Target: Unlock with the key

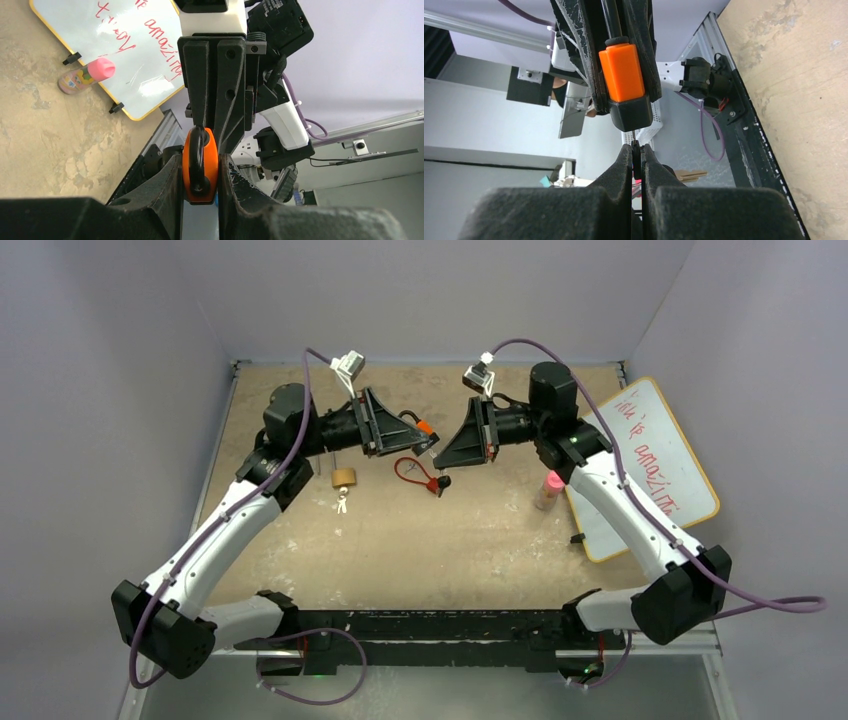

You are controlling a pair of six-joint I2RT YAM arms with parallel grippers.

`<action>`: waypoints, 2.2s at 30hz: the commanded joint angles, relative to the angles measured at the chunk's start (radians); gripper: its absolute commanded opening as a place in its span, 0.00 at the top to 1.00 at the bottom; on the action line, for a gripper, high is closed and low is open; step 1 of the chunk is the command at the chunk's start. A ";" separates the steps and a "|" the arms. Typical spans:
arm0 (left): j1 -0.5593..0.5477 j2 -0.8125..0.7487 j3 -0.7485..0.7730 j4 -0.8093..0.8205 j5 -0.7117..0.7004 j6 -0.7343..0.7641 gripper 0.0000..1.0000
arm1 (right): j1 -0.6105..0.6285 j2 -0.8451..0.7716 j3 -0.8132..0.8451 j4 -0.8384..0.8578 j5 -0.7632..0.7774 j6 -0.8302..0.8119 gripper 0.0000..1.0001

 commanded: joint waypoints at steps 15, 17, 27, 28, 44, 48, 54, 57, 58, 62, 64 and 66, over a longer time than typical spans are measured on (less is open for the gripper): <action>-0.064 -0.024 0.025 -0.230 0.010 0.206 1.00 | -0.015 -0.023 -0.067 0.506 0.157 0.448 1.00; -0.064 -0.028 -0.012 -0.142 0.047 0.125 1.00 | -0.015 -0.047 -0.053 0.455 0.183 0.307 1.00; -0.065 -0.057 0.021 0.067 -0.052 -0.045 1.00 | -0.009 -0.112 -0.054 0.213 0.407 -0.041 1.00; -0.065 -0.063 0.021 0.065 -0.067 -0.024 1.00 | -0.007 -0.114 -0.063 0.243 0.402 0.019 1.00; -0.064 -0.084 -0.088 0.272 -0.047 -0.004 1.00 | -0.003 -0.115 -0.120 0.517 0.298 0.390 1.00; -0.065 -0.061 -0.097 0.335 -0.042 -0.145 1.00 | -0.003 -0.129 -0.059 0.267 0.400 0.012 1.00; -0.079 -0.050 -0.118 0.347 -0.104 -0.259 1.00 | 0.010 -0.122 -0.080 0.183 0.494 -0.185 1.00; -0.086 -0.056 -0.139 0.337 -0.146 -0.243 1.00 | 0.027 -0.113 -0.080 0.180 0.520 -0.158 1.00; -0.088 -0.056 -0.148 0.353 -0.156 -0.230 1.00 | 0.030 -0.111 -0.077 0.175 0.533 -0.133 1.00; -0.096 -0.059 -0.175 0.376 -0.169 -0.056 1.00 | 0.030 -0.101 -0.090 0.236 0.487 0.073 1.00; -0.095 -0.064 -0.189 0.371 -0.151 0.026 1.00 | 0.026 -0.103 -0.124 0.308 0.420 0.228 1.00; -0.095 -0.069 -0.210 0.393 -0.128 0.074 1.00 | 0.019 -0.110 -0.145 0.344 0.394 0.311 1.00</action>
